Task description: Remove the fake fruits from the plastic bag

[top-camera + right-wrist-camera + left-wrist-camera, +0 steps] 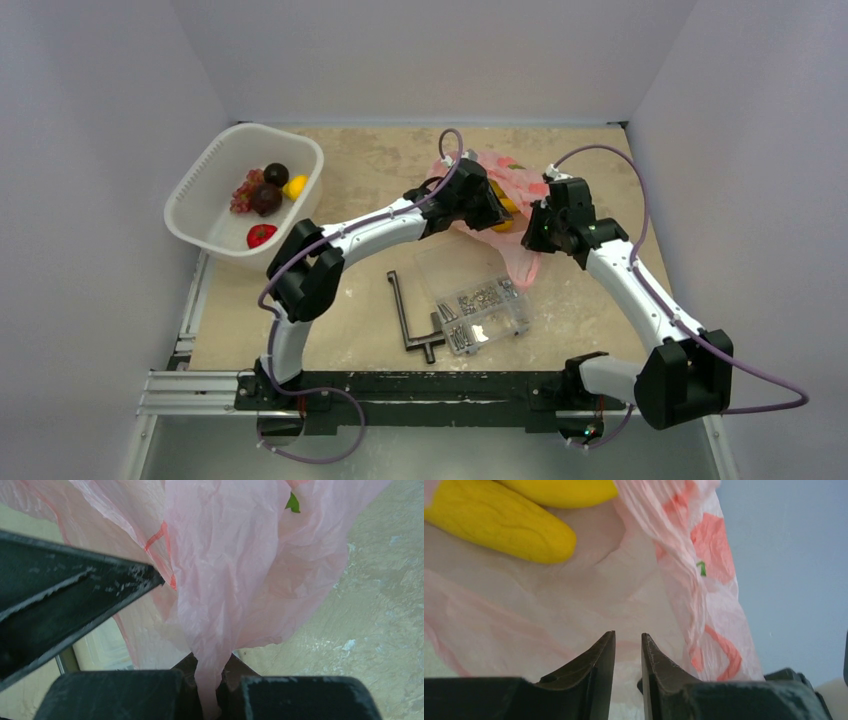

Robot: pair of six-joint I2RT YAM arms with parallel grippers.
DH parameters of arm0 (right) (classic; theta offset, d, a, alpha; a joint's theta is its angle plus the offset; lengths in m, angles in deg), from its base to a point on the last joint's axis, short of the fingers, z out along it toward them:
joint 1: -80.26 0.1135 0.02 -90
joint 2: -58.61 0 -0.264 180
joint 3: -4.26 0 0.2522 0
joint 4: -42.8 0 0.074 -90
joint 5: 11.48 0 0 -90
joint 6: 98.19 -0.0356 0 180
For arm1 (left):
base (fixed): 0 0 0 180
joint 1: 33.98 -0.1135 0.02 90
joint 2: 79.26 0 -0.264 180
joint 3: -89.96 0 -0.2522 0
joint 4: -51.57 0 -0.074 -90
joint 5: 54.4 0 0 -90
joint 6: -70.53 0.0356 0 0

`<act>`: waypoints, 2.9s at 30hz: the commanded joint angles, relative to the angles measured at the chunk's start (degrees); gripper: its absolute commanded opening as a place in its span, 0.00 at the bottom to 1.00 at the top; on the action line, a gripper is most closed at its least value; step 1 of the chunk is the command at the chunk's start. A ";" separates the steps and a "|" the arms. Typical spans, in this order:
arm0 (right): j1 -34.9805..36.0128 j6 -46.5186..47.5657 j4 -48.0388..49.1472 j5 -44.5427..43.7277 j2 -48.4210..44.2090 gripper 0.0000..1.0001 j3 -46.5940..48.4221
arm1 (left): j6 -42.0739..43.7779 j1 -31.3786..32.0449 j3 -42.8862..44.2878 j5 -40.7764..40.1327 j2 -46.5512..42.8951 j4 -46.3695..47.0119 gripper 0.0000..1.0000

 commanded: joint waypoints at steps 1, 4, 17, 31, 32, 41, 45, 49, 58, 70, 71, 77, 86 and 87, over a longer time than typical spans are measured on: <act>-0.09 -0.03 1.09 1.41 0.54 0.00 0.90 | -1.32 -1.26 4.95 -2.47 3.71 3.15 0.24; -0.12 0.14 0.80 1.15 1.37 0.00 1.27 | -1.48 -1.67 8.03 -2.48 7.08 2.36 0.24; -0.10 0.33 0.87 0.14 3.02 0.00 1.91 | -3.83 -4.07 8.99 -7.09 11.16 -3.97 0.31; -0.09 1.67 0.13 -0.36 6.42 0.00 5.89 | -7.12 -4.87 15.02 -14.30 16.53 -10.04 0.48; -0.09 1.65 0.06 -0.36 6.46 0.00 5.99 | -7.07 -5.04 15.71 -14.46 17.10 -10.07 0.48; -0.13 1.69 -0.56 0.09 7.29 0.00 7.38 | -10.74 -6.25 20.21 -13.90 21.74 -9.63 0.51; -0.16 1.68 -0.71 0.28 7.56 0.00 7.78 | -8.89 -6.83 23.49 -12.67 23.21 -9.22 0.38; -0.14 1.11 -0.70 -0.98 7.49 0.00 7.88 | -7.34 -7.61 23.73 -9.52 21.13 -7.55 0.20; -0.28 -4.54 1.59 -3.17 10.96 0.00 9.61 | -3.48 -11.29 15.95 1.66 6.91 -6.68 0.08; -0.36 -4.70 0.73 -1.75 10.14 0.00 10.53 | -5.04 -9.79 15.18 6.31 7.54 -8.61 0.34; -0.36 -4.77 0.28 -1.76 9.85 0.00 10.44 | -4.30 -9.41 16.81 6.12 8.84 -9.30 0.38; -0.36 -4.44 -1.30 -1.76 8.82 0.00 10.50 | -5.68 -6.49 21.13 -2.01 12.68 -16.88 0.69; -0.36 -4.47 -1.63 -1.75 9.20 0.00 10.47 | -12.10 -6.25 20.12 -9.17 14.91 -15.61 0.57; -0.36 -4.49 -1.68 -1.75 9.29 0.00 10.49 | -12.36 -6.27 20.40 -9.71 15.24 -15.07 0.55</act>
